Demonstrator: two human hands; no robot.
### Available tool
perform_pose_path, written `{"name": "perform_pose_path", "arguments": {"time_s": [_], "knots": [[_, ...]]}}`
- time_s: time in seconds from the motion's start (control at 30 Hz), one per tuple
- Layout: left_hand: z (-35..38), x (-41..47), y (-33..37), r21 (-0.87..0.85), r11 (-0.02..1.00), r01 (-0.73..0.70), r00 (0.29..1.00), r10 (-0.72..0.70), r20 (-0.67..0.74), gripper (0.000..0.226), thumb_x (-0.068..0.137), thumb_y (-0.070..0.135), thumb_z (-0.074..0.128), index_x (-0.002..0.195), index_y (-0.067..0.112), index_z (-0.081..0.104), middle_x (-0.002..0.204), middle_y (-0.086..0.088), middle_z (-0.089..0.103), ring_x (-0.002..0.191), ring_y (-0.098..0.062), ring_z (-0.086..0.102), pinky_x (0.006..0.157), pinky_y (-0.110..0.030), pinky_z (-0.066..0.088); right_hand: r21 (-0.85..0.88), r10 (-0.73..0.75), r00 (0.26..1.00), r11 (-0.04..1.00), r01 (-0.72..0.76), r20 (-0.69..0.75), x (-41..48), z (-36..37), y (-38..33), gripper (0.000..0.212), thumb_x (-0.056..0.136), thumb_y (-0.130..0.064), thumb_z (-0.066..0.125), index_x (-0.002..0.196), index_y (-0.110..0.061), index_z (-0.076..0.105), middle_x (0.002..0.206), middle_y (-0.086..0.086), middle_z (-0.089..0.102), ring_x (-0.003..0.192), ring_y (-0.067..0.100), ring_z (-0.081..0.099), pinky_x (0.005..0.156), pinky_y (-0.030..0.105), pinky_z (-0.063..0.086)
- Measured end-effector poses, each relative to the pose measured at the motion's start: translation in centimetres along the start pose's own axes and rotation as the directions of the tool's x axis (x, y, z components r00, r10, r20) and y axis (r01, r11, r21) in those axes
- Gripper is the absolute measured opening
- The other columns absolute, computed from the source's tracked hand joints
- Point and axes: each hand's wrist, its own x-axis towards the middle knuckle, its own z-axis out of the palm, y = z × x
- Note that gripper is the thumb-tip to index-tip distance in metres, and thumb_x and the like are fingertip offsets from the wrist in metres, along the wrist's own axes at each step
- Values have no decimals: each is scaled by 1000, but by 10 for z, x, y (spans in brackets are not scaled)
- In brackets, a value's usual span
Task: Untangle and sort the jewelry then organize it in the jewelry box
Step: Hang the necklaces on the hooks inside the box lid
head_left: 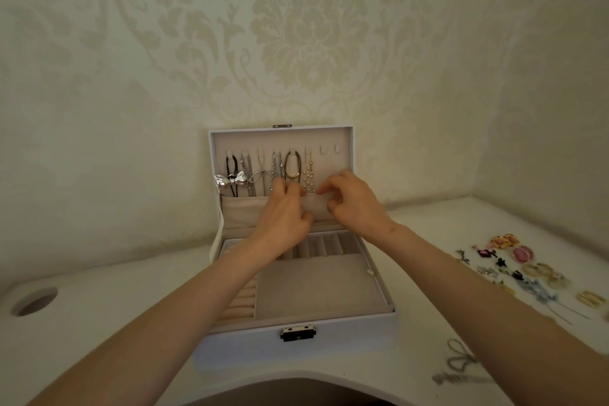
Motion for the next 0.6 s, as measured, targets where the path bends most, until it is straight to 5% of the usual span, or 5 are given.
{"name": "perform_pose_path", "arguments": {"time_s": [0.27,0.47,0.6], "knots": [[8,-13,13,-71,992,-105,993,108,43,31,88,13,54,119,9,51,122,-8,39,110,-23,52,92,-34,43,78,21,999,997,-18,-35,-27,-12,10,25,81,1,53,97,-14,67,101,1,55,84,15,55,78,24,44],[18,-27,42,-190,962,-196,965,224,139,23,90,16,56,113,12,54,117,-3,41,106,-19,54,93,-35,44,16,95,992,995,-97,83,-55,-34,21,16,87,-11,61,99,-16,68,101,0,59,80,15,58,74,24,42],[24,-34,62,-240,943,-230,954,267,135,24,90,19,58,114,14,54,109,5,37,98,-12,55,87,-25,44,20,166,984,986,-168,61,-79,-54,31,14,86,-12,64,98,-17,69,99,-4,63,71,7,55,74,24,43]]}}
